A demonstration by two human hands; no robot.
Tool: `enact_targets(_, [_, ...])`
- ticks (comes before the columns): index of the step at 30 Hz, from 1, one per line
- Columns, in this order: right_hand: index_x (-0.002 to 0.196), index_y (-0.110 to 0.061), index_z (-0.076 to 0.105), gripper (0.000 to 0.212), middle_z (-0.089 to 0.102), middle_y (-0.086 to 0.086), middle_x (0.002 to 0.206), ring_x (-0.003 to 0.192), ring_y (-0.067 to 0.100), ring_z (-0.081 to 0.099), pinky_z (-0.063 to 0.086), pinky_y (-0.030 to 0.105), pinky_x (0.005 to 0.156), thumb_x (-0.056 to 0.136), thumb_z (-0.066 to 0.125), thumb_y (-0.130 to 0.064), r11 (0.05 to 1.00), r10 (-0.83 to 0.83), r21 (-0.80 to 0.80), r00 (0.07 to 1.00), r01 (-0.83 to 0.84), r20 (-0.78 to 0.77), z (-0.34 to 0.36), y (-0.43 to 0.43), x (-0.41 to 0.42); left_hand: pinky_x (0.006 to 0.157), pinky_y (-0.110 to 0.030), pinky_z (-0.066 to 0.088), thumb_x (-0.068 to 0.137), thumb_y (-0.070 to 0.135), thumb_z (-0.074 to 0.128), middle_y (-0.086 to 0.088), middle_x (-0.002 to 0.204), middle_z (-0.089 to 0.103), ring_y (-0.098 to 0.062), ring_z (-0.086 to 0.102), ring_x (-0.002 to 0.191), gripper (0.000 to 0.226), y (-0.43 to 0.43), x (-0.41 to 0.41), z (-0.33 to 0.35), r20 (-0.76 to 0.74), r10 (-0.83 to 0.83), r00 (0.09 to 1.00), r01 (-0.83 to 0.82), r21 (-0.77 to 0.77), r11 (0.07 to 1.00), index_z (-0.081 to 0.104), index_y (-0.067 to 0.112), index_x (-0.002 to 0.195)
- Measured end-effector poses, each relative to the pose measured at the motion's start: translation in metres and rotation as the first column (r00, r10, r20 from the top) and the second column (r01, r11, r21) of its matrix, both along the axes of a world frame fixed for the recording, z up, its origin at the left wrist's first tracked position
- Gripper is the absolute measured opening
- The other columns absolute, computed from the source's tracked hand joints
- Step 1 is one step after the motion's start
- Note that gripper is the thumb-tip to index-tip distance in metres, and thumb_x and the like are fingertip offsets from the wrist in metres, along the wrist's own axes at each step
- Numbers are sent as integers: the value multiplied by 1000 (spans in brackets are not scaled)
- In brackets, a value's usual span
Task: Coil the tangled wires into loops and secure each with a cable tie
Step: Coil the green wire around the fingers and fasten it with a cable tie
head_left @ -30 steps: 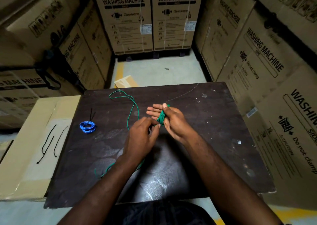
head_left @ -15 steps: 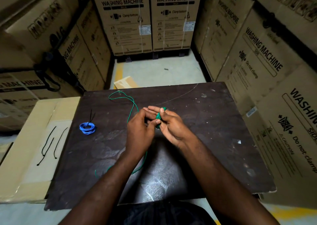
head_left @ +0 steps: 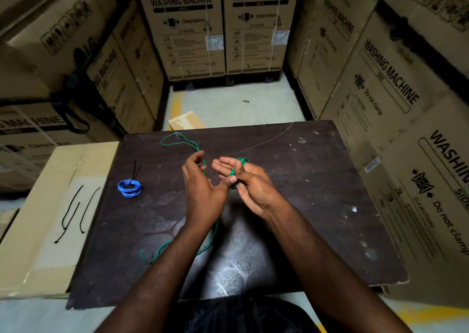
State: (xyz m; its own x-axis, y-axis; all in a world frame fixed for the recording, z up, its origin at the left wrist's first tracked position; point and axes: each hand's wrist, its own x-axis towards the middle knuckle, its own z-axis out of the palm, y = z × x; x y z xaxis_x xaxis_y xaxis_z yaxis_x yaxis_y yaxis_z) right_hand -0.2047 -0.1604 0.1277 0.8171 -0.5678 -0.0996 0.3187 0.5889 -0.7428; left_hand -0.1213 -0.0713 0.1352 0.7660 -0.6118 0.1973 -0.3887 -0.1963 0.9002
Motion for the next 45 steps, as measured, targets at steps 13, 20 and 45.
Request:
enact_targets(13, [126, 5, 48, 42, 55, 22, 132, 126, 29, 51, 34, 39, 112, 91, 43, -18, 984, 160, 65, 984, -166, 83, -6, 7, -7, 86, -38, 56, 96, 14, 53, -6, 103, 68, -17, 66, 100, 23, 6, -3, -4, -687, -349, 638, 339, -156, 928, 57, 6, 117])
enact_targets(20, [135, 9, 38, 51, 41, 28, 142, 133, 35, 42, 31, 40, 114, 86, 46, -6, 953, 286, 58, 947, -297, 149, -6, -1, -16, 94, -44, 53, 96, 12, 52, -12, 109, 69, -24, 66, 105, 26, 7, -11, -3, -733, -329, 596, 302, -176, 937, 56, 2, 120])
enact_targets(45, [118, 5, 58, 38, 64, 25, 116, 105, 29, 66, 46, 37, 101, 84, 65, -13, 811, 578, -52, 786, -582, 217, 0, -13, -45, 57, -22, 31, 96, -7, 31, 8, 52, 41, -7, 38, 47, 27, 13, -10, 21, -754, -598, 271, 452, -449, 771, 39, 10, 77])
